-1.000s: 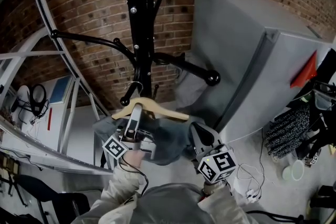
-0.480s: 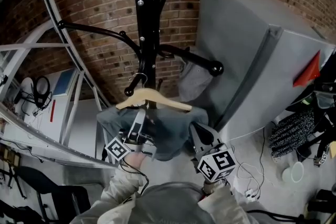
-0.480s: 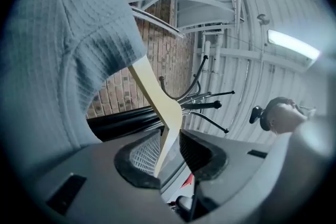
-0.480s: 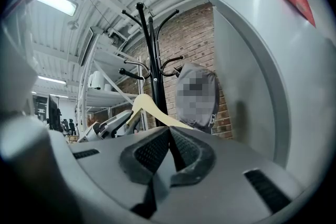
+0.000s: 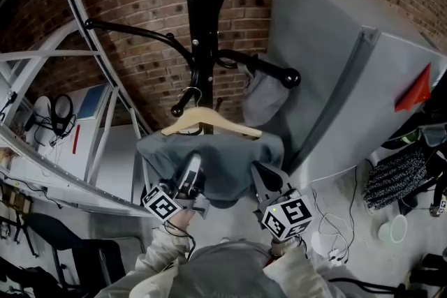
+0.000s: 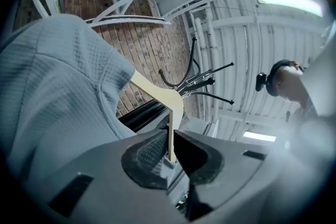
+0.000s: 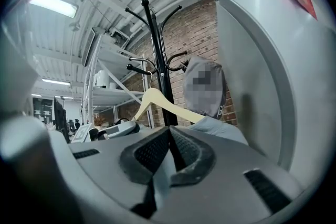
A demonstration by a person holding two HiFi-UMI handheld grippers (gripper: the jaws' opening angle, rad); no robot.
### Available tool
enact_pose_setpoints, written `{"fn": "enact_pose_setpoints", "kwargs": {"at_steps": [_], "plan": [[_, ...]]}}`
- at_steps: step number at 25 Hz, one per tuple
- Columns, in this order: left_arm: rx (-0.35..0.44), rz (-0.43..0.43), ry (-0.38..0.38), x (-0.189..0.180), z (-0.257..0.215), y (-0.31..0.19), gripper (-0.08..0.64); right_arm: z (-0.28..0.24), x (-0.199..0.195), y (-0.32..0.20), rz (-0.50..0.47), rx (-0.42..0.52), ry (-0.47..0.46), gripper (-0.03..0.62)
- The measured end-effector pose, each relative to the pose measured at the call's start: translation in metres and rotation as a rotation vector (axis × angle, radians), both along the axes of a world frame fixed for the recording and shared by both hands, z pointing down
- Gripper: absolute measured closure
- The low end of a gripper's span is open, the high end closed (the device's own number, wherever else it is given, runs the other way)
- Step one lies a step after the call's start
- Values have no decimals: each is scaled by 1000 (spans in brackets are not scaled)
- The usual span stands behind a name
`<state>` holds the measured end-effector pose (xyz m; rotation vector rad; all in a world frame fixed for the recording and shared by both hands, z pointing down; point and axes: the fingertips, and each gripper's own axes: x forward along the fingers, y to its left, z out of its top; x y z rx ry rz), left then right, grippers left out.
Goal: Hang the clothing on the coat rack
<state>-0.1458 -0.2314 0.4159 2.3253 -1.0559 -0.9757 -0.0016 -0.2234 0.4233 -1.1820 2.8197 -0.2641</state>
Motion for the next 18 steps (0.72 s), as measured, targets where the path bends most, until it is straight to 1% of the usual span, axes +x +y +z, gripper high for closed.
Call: {"fn": "enact_pose_setpoints", "kwargs": {"at_steps": [8,12,15,18], "plan": [[-38,-64,-185,5,3,14,529,4,-13,7,-32,-1,20,569],[-73,-104,-247,5,5,18,546,5,-19,8,-37,3,31,569],[-101,-140,-313,5,7,20,551,4,-27,10,-52,7,45,569],[-108,-161,-351,6,10,23,551,5,-38,14,-75,9,68,569]]}}
